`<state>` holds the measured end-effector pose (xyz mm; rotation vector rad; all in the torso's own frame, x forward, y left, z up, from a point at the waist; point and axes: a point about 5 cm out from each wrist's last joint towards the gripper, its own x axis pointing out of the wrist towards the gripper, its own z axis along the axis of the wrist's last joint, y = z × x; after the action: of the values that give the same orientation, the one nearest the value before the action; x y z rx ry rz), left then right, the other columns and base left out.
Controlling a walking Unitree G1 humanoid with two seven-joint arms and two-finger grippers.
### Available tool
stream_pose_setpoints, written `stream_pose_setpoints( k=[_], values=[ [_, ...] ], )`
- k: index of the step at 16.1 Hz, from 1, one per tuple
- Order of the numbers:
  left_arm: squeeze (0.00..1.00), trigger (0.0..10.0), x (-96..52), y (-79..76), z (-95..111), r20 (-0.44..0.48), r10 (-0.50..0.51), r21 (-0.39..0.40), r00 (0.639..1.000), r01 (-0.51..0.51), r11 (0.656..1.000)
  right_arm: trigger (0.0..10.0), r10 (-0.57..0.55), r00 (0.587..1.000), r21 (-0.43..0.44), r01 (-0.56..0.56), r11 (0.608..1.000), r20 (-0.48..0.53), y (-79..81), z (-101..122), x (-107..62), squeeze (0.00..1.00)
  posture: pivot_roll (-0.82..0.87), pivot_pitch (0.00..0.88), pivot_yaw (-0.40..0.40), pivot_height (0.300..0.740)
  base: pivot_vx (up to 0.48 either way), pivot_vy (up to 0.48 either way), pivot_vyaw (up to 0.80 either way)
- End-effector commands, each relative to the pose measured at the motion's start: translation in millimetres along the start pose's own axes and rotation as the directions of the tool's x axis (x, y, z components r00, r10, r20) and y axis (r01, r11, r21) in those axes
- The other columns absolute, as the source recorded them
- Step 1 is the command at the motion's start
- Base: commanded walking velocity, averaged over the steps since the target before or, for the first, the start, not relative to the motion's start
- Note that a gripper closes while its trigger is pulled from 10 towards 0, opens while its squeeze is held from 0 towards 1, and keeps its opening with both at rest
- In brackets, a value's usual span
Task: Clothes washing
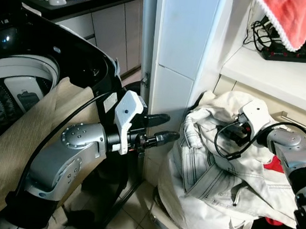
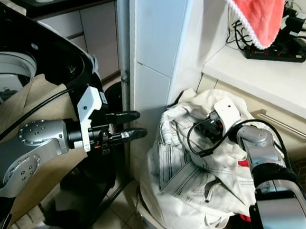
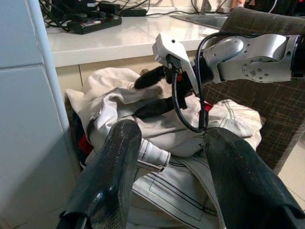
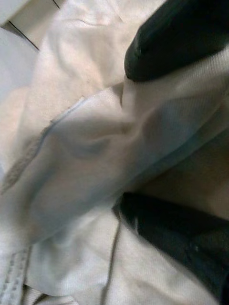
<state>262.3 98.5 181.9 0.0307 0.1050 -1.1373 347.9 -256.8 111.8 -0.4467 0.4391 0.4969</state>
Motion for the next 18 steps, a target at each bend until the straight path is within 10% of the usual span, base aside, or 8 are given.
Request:
stream_pose_setpoints(
  k=[1, 18],
  values=[
    [0.00, 10.0, -1.9, -0.4, 3.4, -0.002, -0.003, 0.010, 1.000, 0.003, 1.000, 0.0, 0.008, 1.000, 0.000, -0.008, 1.000, 0.002, -1.0, 1.1, 0.5, 0.00, -0.05, 0.000, 0.025, 0.740, 0.000, 0.000, 0.00],
    [0.00, 10.0, -1.8, 2.8, 5.6, 0.007, 0.033, 0.005, 0.999, -0.033, 0.999, 0.0, 0.040, 0.994, 0.125, -0.052, 0.991, 0.098, -2.2, -3.9, -3.9, 0.00, -0.05, 0.000, 0.019, 0.740, 0.000, 0.000, 0.00]
  ],
)
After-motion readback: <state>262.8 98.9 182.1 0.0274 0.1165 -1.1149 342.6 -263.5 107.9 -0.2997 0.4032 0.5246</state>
